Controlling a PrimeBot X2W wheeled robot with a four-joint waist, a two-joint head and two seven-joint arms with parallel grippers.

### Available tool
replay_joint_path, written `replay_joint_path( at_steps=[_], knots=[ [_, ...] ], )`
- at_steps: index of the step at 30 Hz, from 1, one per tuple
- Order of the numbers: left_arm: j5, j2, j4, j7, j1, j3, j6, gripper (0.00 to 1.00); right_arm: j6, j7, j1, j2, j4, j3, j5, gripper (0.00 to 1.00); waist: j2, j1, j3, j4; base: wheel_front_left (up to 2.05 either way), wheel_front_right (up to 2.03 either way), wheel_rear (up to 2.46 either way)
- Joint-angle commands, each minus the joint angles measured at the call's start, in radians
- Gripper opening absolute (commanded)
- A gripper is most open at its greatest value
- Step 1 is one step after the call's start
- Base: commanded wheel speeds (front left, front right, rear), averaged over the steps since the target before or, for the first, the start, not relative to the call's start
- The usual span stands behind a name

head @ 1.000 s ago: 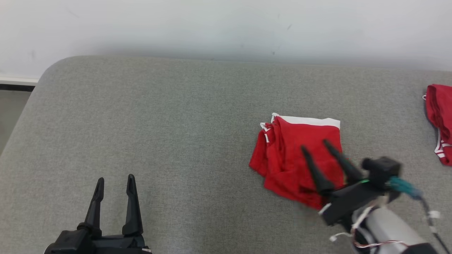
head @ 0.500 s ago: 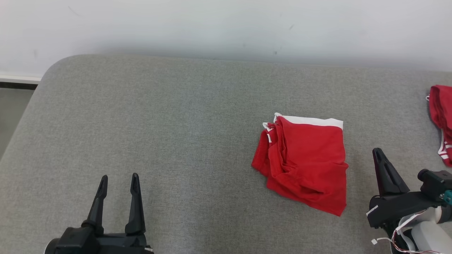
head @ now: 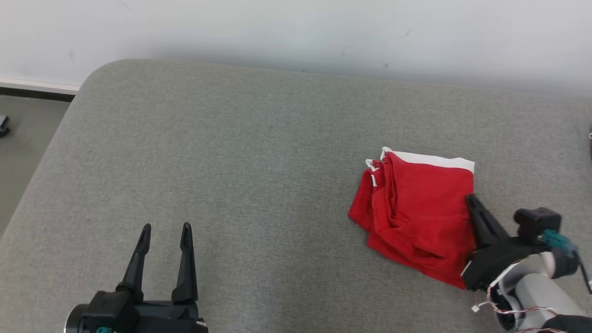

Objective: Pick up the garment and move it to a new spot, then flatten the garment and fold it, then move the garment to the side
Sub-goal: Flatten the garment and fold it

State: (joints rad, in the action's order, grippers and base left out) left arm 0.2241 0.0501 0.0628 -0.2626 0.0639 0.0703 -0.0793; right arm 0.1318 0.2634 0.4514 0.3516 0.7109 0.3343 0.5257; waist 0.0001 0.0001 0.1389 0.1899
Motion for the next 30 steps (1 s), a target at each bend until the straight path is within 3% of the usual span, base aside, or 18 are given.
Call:
replay_joint_path(
  at_steps=[1,9,20,26,30],
  knots=[
    [-0.003,0.001,0.003,-0.003,0.007,0.002,-0.001,1.0,-0.003,0.001,0.008,-0.011,0.011,0.009,-0.01,0.0,-0.0001,-0.0001,0.004,0.009,0.0,0.0,0.0],
    [0.005,0.0,0.013,-0.003,0.016,0.011,-0.005,1.0,-0.003,0.001,0.026,-0.103,0.074,0.055,-0.031,0.0,-0.0001,-0.0001,0.007,0.041,0.0,0.0,0.0],
    [0.014,0.0,0.009,-0.003,0.021,0.02,-0.002,1.0,-0.003,0.001,0.017,-0.243,0.038,0.106,-0.076,0.0,-0.0001,-0.0001,0.02,0.071,0.0,0.0,0.0],
    [0.017,0.0,0.015,-0.003,0.022,0.021,0.005,1.0,-0.003,0.001,0.025,-0.249,-0.03,0.083,-0.1,0.0,-0.0001,-0.0001,0.016,0.053,0.0,0.0,0.0],
    [0.002,0.0,0.016,-0.003,0.019,0.006,0.001,1.0,-0.003,0.001,-0.021,-0.214,-0.184,0.051,-0.117,0.0,-0.0001,-0.0001,-0.002,0.002,0.0,0.0,0.0]
  ],
)
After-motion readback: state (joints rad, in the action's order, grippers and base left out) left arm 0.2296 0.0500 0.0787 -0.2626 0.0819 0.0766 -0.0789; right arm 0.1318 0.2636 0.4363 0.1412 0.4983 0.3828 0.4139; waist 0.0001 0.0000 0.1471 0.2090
